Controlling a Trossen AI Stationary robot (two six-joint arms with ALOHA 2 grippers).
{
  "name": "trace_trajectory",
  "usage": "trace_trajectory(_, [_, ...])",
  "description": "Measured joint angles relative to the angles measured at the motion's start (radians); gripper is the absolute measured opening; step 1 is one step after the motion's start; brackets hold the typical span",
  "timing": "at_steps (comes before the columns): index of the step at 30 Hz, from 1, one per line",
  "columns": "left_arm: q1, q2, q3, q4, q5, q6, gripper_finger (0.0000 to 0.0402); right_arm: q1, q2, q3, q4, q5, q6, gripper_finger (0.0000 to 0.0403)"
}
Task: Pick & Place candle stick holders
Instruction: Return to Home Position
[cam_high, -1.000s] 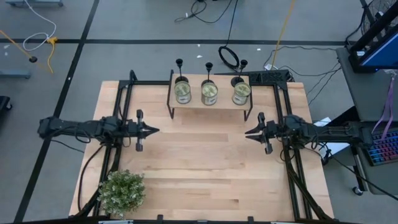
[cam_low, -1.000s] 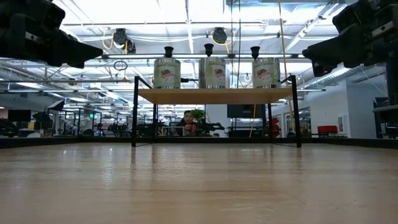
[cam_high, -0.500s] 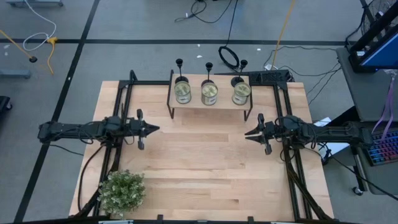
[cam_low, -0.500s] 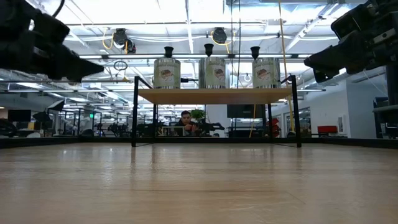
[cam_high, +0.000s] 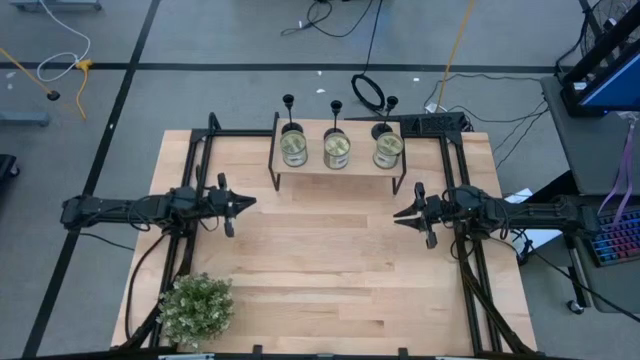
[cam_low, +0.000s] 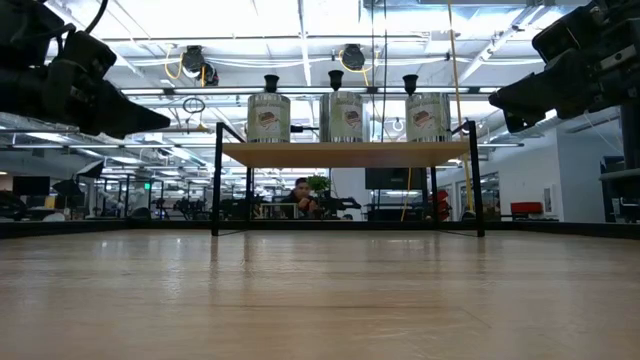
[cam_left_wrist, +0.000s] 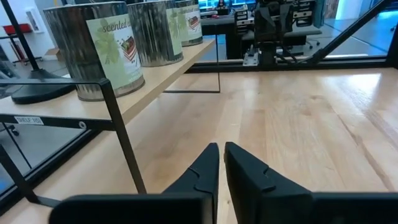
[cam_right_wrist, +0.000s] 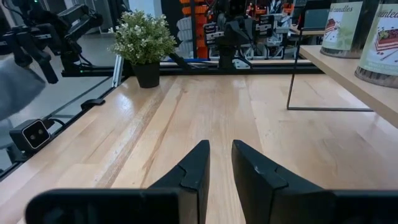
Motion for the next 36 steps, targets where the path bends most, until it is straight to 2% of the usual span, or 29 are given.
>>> trace_trajectory(17, [-0.010,0.000,0.001,0.001,0.000,-0.005,0.0037,0.000,0.000,0.000,0.000,0.000,0.000,0.0059])
trace_trajectory(36, [-0.230,0.000,0.001,0.000,0.003,-0.005,0.0037,0.000,0.000,0.000,0.000,0.000,0.000,0.0059])
